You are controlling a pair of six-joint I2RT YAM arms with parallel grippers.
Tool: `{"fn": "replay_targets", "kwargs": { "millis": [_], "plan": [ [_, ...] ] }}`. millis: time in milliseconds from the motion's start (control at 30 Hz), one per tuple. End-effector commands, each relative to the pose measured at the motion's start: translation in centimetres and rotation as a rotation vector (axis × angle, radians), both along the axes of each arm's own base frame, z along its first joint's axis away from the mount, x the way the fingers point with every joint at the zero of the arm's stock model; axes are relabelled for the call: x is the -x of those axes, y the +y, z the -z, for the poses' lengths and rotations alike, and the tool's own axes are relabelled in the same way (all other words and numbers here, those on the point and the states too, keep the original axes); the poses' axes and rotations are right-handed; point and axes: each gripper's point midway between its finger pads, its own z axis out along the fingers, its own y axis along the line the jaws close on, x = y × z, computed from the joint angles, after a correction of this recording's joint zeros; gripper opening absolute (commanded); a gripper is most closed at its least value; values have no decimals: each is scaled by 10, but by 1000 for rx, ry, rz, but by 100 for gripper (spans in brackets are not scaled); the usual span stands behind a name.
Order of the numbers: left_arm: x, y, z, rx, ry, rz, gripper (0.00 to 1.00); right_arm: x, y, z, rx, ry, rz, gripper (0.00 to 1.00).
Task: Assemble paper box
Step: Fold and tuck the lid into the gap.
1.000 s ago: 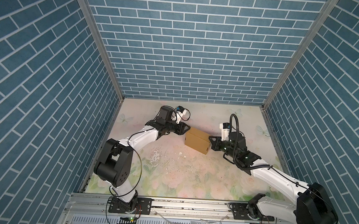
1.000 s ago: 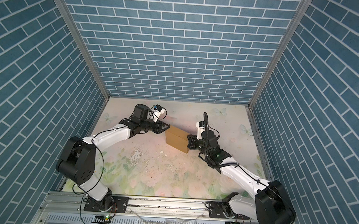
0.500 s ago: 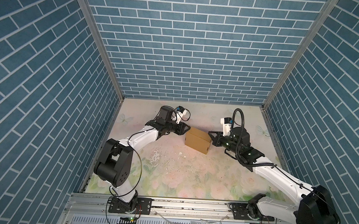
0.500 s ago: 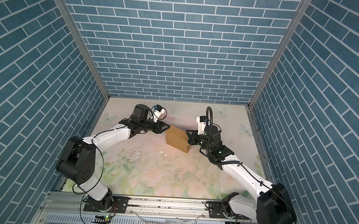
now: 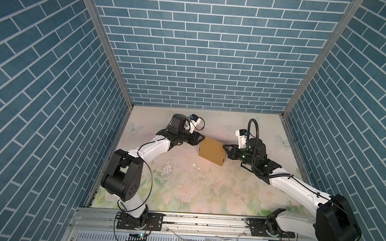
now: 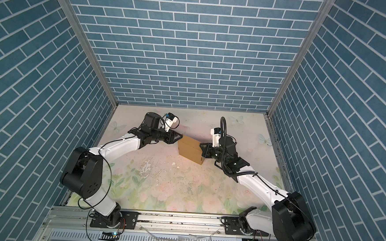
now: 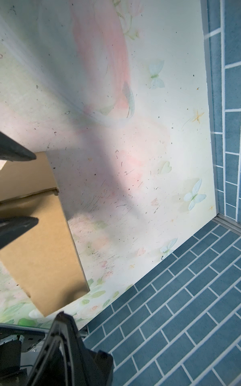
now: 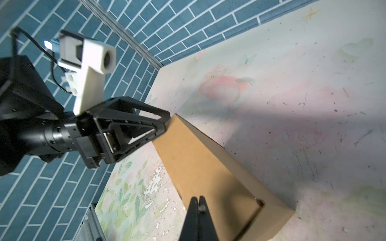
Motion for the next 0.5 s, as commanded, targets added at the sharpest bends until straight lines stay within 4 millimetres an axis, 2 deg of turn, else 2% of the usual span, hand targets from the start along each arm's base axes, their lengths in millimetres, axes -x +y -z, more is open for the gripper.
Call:
{"fn": "replay_targets", "kwargs": {
  "millis": [0,67,200,267,400,467],
  "plan": [
    [28,16,61,-135,179,-11,44,1,3,-13,-11,-20,-26,0],
    [28,16,58,-136,180,-10,44,1,1,10,10,22,-16,0],
    [26,15,55,-129,173,-11,45,9,-7,69,73,112,-2,0],
    [25,14,52,-122,176,-15,45,11,-12,88,94,140,12,0],
    [25,7,28,-72,176,14,45,12,-13,92,95,149,9,0],
    [25,-2,9,-14,171,44,40,11,-13,90,109,145,6,0]
  ]
}}
